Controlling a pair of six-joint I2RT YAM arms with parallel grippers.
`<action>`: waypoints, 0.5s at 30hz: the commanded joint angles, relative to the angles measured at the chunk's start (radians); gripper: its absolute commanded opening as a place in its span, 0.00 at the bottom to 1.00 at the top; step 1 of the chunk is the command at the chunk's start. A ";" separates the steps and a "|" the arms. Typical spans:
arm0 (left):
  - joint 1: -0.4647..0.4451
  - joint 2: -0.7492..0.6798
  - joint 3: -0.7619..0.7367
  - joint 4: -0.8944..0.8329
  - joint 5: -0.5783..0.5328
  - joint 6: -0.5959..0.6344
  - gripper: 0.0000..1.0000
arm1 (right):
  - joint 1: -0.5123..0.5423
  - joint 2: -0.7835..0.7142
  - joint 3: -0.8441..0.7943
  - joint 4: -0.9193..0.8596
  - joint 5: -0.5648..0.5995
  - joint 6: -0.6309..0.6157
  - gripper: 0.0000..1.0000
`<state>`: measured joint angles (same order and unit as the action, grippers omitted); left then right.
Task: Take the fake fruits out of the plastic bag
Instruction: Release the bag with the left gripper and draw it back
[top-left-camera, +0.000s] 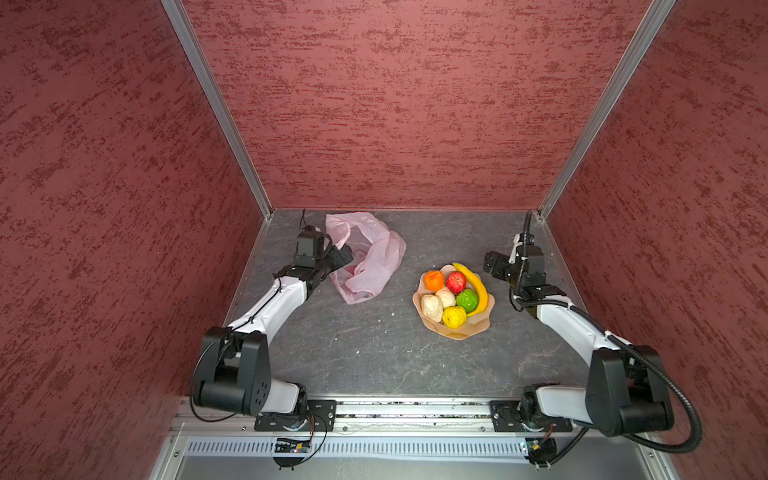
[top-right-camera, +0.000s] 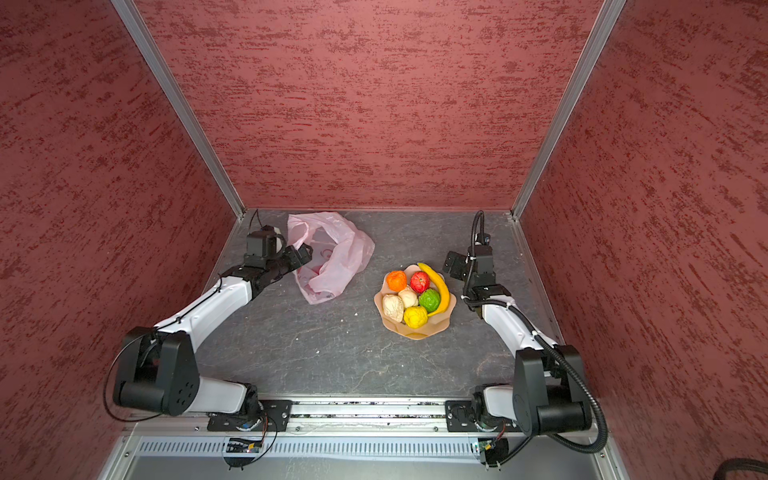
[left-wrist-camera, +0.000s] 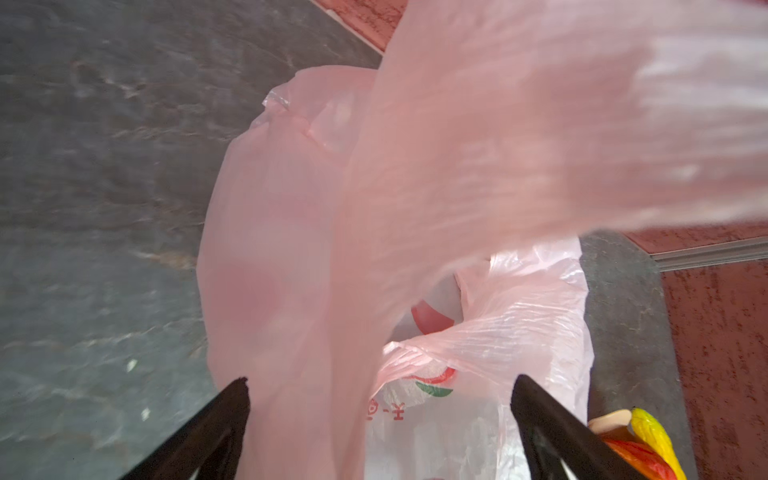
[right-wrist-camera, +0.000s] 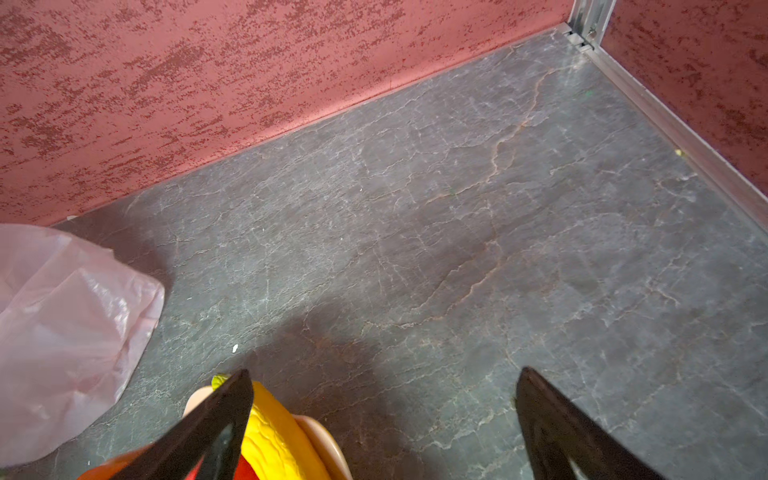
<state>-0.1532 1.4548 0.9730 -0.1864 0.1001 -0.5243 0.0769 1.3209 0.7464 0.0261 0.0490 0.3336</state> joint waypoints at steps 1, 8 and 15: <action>-0.015 0.035 0.074 -0.040 0.035 0.041 0.98 | -0.005 0.001 0.033 0.020 -0.029 -0.004 0.99; -0.016 -0.040 0.058 -0.201 -0.001 0.131 1.00 | -0.005 -0.008 0.043 0.004 -0.037 0.010 0.99; -0.021 -0.030 0.121 -0.400 -0.009 0.215 1.00 | -0.005 0.015 0.082 -0.021 -0.089 0.022 0.99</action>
<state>-0.1688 1.4185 1.0512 -0.4801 0.0959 -0.3740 0.0765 1.3289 0.7963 0.0071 -0.0002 0.3477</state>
